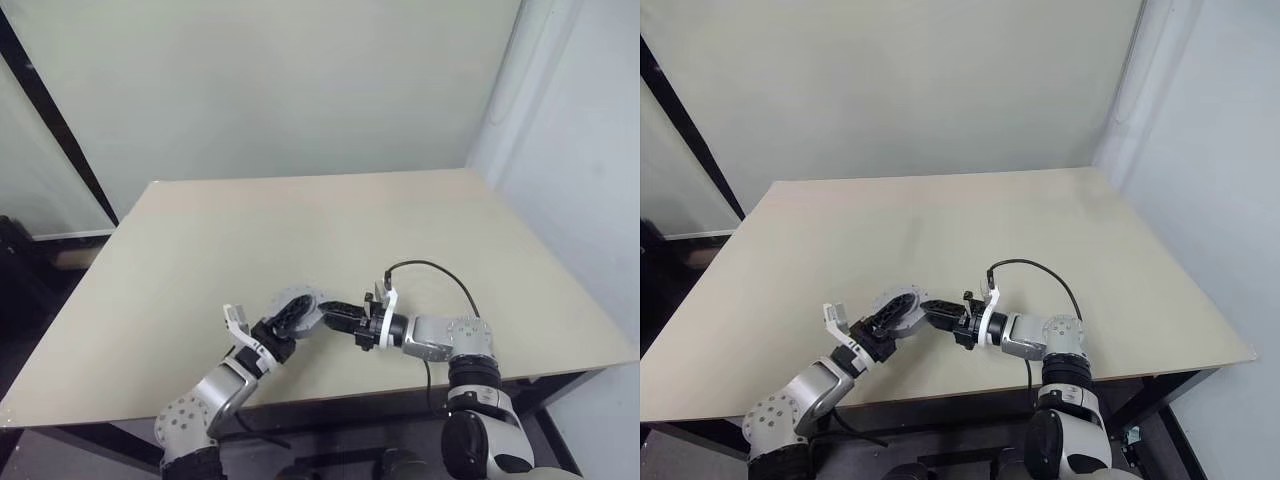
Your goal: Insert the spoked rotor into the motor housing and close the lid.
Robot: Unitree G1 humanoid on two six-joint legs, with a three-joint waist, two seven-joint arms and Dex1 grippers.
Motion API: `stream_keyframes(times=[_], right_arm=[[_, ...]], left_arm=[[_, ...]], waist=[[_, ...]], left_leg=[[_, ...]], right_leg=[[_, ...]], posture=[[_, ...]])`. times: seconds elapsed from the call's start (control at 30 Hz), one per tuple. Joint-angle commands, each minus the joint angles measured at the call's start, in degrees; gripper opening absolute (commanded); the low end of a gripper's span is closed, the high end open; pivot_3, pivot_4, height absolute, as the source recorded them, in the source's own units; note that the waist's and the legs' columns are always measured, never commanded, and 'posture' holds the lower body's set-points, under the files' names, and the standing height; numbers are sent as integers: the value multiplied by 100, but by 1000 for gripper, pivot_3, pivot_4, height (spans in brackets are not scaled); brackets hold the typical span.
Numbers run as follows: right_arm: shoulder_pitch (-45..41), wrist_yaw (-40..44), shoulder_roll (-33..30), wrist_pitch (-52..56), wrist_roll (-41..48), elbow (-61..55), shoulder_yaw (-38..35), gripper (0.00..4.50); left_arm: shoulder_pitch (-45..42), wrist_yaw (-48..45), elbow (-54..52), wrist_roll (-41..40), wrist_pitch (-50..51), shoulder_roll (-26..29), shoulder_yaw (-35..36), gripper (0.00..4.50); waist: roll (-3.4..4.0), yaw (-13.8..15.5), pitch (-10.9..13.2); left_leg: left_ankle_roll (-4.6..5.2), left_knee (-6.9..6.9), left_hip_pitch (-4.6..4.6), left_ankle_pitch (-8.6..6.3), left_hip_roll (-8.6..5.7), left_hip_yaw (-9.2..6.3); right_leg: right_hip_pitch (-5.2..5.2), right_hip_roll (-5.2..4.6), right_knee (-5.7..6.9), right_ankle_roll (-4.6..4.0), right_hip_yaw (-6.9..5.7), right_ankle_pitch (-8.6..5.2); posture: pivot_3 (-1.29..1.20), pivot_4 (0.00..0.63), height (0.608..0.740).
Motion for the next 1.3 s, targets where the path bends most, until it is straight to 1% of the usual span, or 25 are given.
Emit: stream_keyframes(times=[0.03, 0.13, 0.2, 0.27, 0.3, 0.37, 0.5, 0.53, 0.63, 0.67, 0.77, 0.93, 1.03, 1.13, 1.3], right_arm=[[-149, -45, 452, -160, 258, -274, 7, 1212], [-28, -37, 472, -636, 86, -459, 228, 1212], [39, 139, 401, -759, 73, -537, 452, 1212], [118, 407, 324, -705, 170, -678, 679, 1957], [157, 514, 301, -694, 216, -760, 771, 2180], [198, 474, 306, -820, 204, -841, 833, 2836], [200, 289, 302, -1238, 73, -818, 825, 4330], [187, 203, 308, -1333, 69, -773, 776, 4500], [256, 322, 241, -1682, -19, -950, 961, 4500], [310, 439, 182, -1889, -154, -1110, 1155, 4500], [556, 960, -142, -2817, -930, -1688, 2106, 4500], [865, 1909, -934, -4786, -2565, -2185, 3826, 4500], [872, 2202, -1293, -5760, -3341, -2140, 4486, 4500], [792, 2319, -1377, -6233, -3717, -1995, 4746, 4500], [774, 2421, -1377, -6476, -4030, -1877, 4928, 4500]], left_arm=[[15, 170, -112, -72, -60, 96, -130, 2331], [30, 231, -127, -108, -143, 90, -202, 2305], [43, 250, -136, -125, -205, 86, -239, 2298], [47, 253, -143, -133, -288, 80, -261, 2296], [45, 257, -142, -139, -324, 81, -271, 2261], [32, 257, -128, -148, -394, 95, -286, 2066], [-14, 243, -134, -114, -586, 125, -298, 2055], [-30, 231, -154, -92, -662, 135, -294, 2055], [-109, 261, -236, 69, -951, 200, -250, 2054], [-152, 286, -273, 151, -1081, 240, -216, 2054], [-236, 316, -395, 742, -1446, 521, -310, 2054], [-415, 415, -267, 2178, -2117, 1141, -666, 2053], [-625, 554, 133, 2999, -2503, 1435, -777, 2053], [-887, 491, 588, 3398, -2760, 1567, -737, 2052], [-1240, 286, 1270, 3922, -3152, 1674, -789, 2051]], waist=[[0, 0, 0], [0, 0, 0], [0, 0, 0], [0, 1, 0], [0, 1, 0], [0, 1, 0], [0, 1, 0], [0, 1, 0], [0, -1, 0], [0, -3, 0], [1, -1, 1], [1, 9, 1], [-4, 18, 2], [-6, 30, 1], [-17, 128, 2]], left_leg=[[1, 3, -1, 0, 0, 0], [4, 9, -4, -2, 0, 1], [4, 10, -5, -3, -1, 1], [5, 10, -5, -3, -1, 0], [6, 10, -5, -4, -1, 0], [7, 11, -9, -4, -2, -2], [7, 12, -8, -5, -2, -2], [7, 13, -8, -5, -1, -2], [7, 15, -9, -5, -2, -1], [7, 14, -8, -5, -2, -1], [7, 12, -7, -5, 3, -1], [4, 9, -8, -6, -4, -7], [3, 15, -11, -5, -17, -6], [2, 17, -9, -5, -19, -7], [2, 14, -10, -5, -19, -12]], right_leg=[[0, 0, 0, 0, 0, 0], [0, 0, 0, 0, 1, 0], [1, 0, 0, 0, 1, 0], [1, 0, 0, 0, 1, 0], [1, 0, 1, 0, 1, 0], [-1, 0, 1, 0, 0, 0], [0, 0, 1, 0, 1, 0], [0, 0, 1, 0, 0, 0], [0, 0, 0, 0, 1, 0], [0, 0, 0, 0, 1, 0], [-4, 4, 2, 0, -1, 0], [-3, 3, 1, 0, -2, 0], [-2, -6, 1, 1, 6, 0], [0, -7, 2, 1, 9, 0], [-2, -6, 5, 1, 7, 1]], posture=[[0, 0, 740], [0, 0, 740], [0, 0, 740], [0, 0, 740], [0, 0, 740], [0, 0, 740], [0, 0, 740], [0, 0, 740], [0, 0, 740], [0, 0, 740], [0, 0, 740], [0, 0, 740], [0, 0, 740], [0, 0, 740], [0, 0, 740]])
